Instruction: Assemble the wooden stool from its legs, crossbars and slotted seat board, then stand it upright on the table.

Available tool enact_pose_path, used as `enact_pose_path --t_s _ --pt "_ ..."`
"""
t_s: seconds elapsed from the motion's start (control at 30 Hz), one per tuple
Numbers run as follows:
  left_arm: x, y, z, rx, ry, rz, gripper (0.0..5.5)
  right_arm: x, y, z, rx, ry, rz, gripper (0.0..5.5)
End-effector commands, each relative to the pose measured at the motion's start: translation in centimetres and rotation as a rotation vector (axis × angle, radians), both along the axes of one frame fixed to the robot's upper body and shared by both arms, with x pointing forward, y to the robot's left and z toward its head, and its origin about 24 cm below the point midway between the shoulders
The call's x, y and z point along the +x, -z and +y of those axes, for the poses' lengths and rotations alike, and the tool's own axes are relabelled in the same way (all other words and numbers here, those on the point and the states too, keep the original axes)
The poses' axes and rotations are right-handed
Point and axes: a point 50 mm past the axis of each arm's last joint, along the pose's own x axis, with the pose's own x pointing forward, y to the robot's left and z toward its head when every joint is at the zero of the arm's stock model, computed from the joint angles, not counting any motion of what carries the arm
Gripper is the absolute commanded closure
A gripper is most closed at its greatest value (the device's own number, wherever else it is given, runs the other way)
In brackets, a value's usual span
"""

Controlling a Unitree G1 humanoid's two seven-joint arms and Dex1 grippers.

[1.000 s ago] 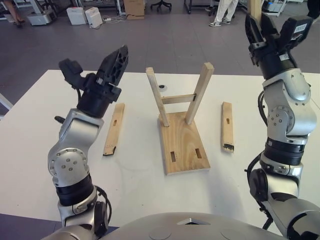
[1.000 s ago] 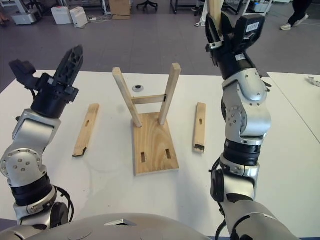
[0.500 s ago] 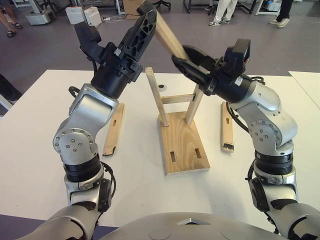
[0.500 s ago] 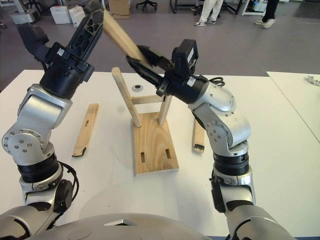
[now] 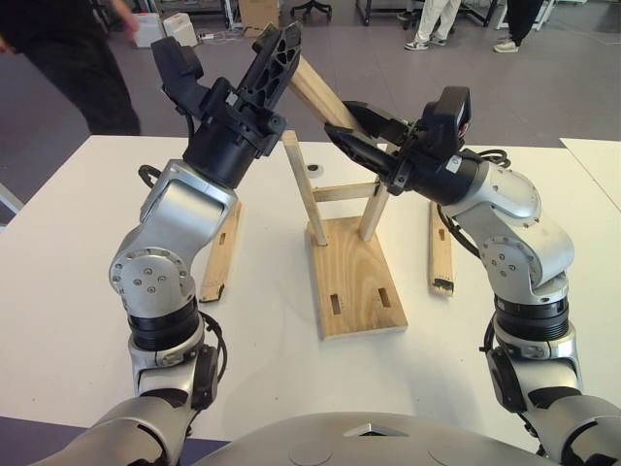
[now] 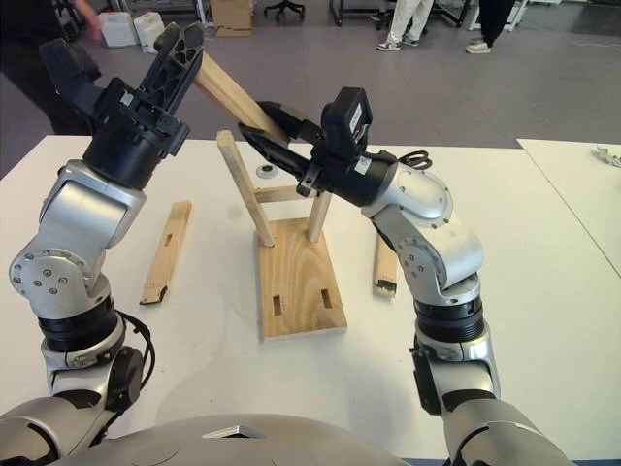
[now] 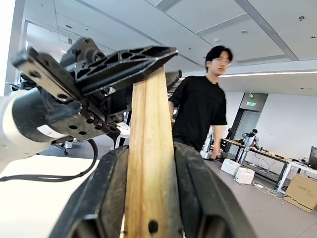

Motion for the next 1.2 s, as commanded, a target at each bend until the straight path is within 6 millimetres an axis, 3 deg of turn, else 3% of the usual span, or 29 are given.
enact_pose_path --t_s 0.03,0.1,0.2,0.23,0.33,0.47,0.6,0.73,0.8,0.87,1.0,1.2 --pt "0.2 0.1 0.4 -0.002 -0.048 0.011 4.89 -0.1 0.3 -0.1 -0.018 0.006 0.01 4.19" --pt "0.3 0.1 0.8 -0.012 -0.071 0.014 4.89 0.1 0.5 -0.3 -0.021 0.018 0.029 4.19" --pt "0.9 -0.6 2.6 -0.033 -0.16 -0.002 5.1 0.5 0.5 -0.9 -0.005 0.04 0.057 3.38" --pt "1.0 -1.1 3.9 -0.039 -0.214 -0.016 5.1 1.0 -0.1 -1.3 0.054 0.083 0.054 3.15" --pt "1.2 -2.7 8.7 -0.054 -0.401 -0.056 5.1 2.5 -2.0 -3.5 0.239 0.223 0.057 3.13" --pt "0.8 -1.9 12.6 -0.033 -0.559 -0.027 5.1 3.3 -3.0 -5.8 0.361 0.373 0.037 3.13" --pt "1.5 1.6 14.3 0.16 -0.712 0.071 5.1 4.3 -4.0 -9.0 0.457 0.583 -0.012 3.13" --pt "2.5 9.8 14.4 0.513 -0.776 0.241 5.1 5.4 -2.8 -13.9 0.493 0.91 -0.038 3.13" --pt "2.7 13.0 14.1 0.573 -0.771 0.315 5.1 5.5 -1.7 -16.4 0.484 1.056 -0.05 3.13" --pt "2.7 15.3 13.9 0.606 -0.766 0.36 5.1 5.6 -1.3 -17.0 0.482 1.089 -0.058 3.13" --pt "3.1 17.3 13.2 0.614 -0.744 0.378 5.1 5.8 -0.8 -16.6 0.472 1.082 -0.06 3.13" --pt "3.6 17.3 13.0 0.624 -0.763 0.344 5.1 5.9 -0.3 -16.3 0.451 1.066 -0.047 3.13"
